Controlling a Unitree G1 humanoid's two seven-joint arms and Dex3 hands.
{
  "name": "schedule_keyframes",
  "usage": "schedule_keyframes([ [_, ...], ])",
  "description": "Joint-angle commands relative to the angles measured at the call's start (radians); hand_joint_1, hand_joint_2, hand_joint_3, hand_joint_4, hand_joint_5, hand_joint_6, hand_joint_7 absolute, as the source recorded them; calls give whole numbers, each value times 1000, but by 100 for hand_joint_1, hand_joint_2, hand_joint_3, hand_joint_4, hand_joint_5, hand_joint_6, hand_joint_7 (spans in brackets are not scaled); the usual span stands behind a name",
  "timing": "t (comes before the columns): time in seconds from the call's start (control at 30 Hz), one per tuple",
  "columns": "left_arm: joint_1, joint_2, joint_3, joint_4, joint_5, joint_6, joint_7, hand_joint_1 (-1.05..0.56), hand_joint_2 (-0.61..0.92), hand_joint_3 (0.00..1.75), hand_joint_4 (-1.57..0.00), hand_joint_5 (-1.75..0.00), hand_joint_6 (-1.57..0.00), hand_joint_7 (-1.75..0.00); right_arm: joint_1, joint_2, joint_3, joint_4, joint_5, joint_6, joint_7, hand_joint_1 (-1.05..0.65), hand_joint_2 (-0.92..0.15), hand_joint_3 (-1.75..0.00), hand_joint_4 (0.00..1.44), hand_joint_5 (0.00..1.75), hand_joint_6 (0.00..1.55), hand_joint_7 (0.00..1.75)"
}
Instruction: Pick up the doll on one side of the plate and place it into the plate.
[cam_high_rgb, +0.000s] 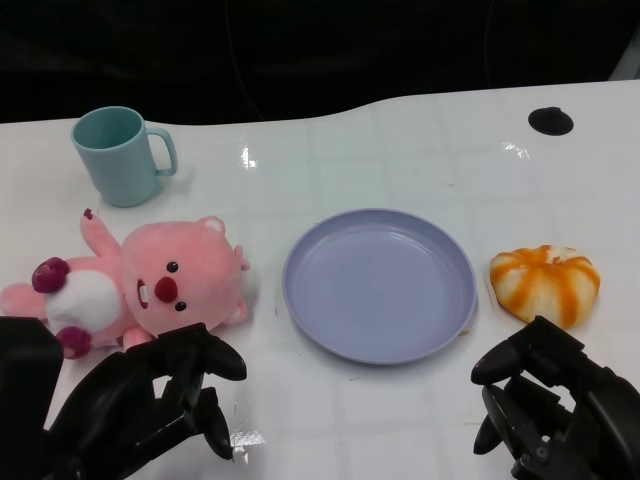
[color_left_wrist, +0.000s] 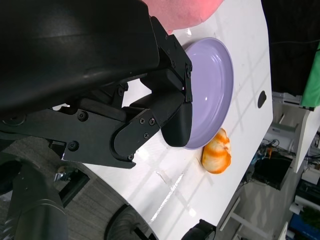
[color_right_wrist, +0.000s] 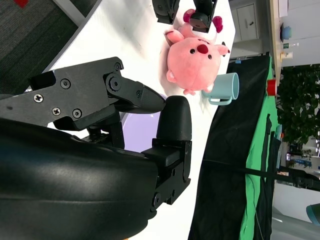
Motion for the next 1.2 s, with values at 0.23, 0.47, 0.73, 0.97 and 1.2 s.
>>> schedule_keyframes([
  [0.23, -5, 17, 6, 1, 7, -10, -10, -23, 70, 94, -68, -175, -61, -153, -2, -6, -5, -8, -3, -3, -4, -31, -92, -60, 51, 175, 39, 167],
  [0.47, -7, 14, 4, -6, 14, 2, 1, -23, 69, 94, -68, -175, -62, -152, -2, -6, -8, -7, 1, -3, -1, -30, -92, -60, 51, 175, 39, 167],
  [0.73, -7, 13, -1, -7, 19, -6, -5, -22, 69, 93, -68, -175, -62, -150, -3, -6, -13, -7, 7, -4, 5, -30, -92, -61, 50, 175, 38, 167],
  [0.97, -8, 14, 4, 0, 20, -15, -6, -21, 69, 94, -67, -175, -62, -151, -5, -5, -9, -9, 4, 1, 2, -30, -92, -61, 50, 175, 38, 167],
  [1.2, 3, -4, 19, -16, 22, -41, 14, -23, 54, 109, -61, -150, -69, -121, -4, -1, -9, -11, 9, 0, 1, -29, -92, -61, 50, 175, 38, 167],
])
